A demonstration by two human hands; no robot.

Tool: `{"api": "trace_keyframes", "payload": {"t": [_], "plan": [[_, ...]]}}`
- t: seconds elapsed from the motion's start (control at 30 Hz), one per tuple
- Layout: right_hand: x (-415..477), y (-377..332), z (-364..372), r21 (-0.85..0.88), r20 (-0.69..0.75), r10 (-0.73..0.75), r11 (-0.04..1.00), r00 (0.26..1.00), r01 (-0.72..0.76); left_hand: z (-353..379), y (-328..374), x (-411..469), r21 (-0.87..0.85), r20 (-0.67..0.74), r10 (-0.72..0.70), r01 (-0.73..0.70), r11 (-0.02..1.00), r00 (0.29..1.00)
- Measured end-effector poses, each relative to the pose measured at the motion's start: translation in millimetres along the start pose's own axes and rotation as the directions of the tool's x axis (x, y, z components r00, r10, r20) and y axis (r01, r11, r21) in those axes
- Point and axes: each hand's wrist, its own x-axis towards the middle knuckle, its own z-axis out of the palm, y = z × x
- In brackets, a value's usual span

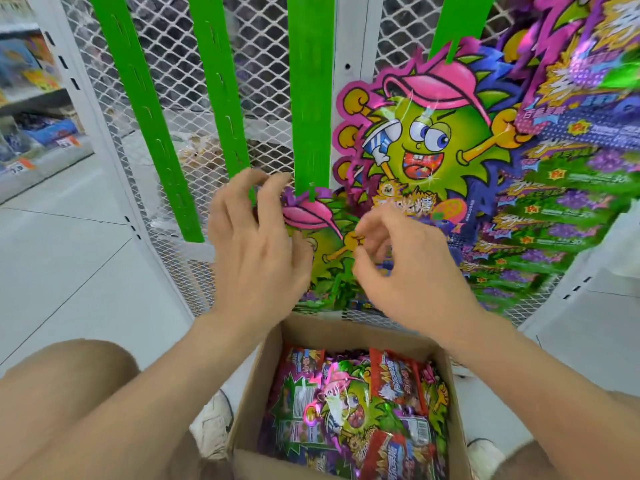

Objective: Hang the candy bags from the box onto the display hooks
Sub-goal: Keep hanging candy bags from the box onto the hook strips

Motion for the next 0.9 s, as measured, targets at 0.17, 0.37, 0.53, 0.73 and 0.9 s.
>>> {"api": "trace_keyframes", "payload": {"t": [0.17,0.37,0.53,0.73,0.9], "plan": [[-29,26,5,-0.31,0.566,0.096,0.945,0.819,0.102,38,11,-52,0.034,0.172,0.246,-0.256,0.966,0.954],[-45,55,16,-0.427,0.817,0.238,0.862,0.525,0.274,126,-1,-142,-0.132,0.945,0.189,-0.218,0.967,0.267],[-50,74,23,-0.411,0.845,0.263,0.876,0.466,0.251,189,-21,-217,0.182,0.983,-0.175,0.243,0.953,-0.049],[-53,88,28,-0.384,0.869,0.248,0.883,0.428,0.27,232,-42,-266,0.297,0.954,-0.266,0.529,0.795,-0.135],[-55,93,28,-0.372,0.897,0.274,0.892,0.345,0.257,231,-39,-256,0.136,0.949,-0.298,0.721,0.679,0.101]]}}
